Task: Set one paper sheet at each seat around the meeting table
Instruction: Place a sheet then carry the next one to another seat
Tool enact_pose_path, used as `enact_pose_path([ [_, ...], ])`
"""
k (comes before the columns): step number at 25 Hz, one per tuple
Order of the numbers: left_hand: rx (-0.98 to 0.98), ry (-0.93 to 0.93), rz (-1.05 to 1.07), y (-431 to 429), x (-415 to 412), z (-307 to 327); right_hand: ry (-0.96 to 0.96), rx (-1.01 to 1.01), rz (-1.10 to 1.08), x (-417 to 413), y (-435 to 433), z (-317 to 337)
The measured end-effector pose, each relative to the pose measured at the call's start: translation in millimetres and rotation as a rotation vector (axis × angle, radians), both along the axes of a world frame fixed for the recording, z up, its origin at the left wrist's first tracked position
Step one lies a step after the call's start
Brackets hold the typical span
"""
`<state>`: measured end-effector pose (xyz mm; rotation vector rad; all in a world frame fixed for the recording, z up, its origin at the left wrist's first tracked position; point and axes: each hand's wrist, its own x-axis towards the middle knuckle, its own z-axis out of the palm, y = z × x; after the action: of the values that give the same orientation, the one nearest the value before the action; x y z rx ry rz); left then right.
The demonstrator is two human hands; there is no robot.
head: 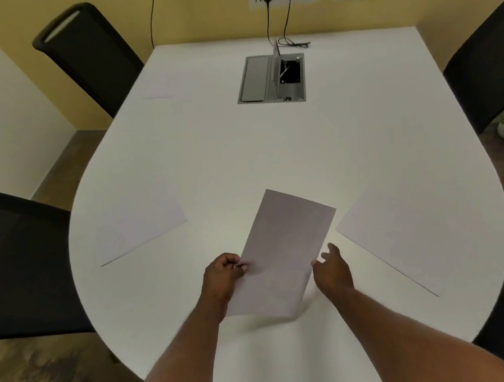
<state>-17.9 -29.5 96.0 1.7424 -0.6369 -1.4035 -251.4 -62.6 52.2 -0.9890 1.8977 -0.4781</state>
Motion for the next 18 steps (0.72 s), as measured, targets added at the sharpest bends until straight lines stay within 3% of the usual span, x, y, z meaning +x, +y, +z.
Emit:
enact_pose_path([
  [9, -0.210, -0.028, -0.031, -9.8, 0.5, 83.2, -0.052, -0.343, -0.150, -13.4, 0.6, 103.1],
  [18, -0.441, -0.216, -0.225, -44.6, -95.5, 152.5, 0.006, -0.563, -0.287, -115.2, -7.9, 196.3],
])
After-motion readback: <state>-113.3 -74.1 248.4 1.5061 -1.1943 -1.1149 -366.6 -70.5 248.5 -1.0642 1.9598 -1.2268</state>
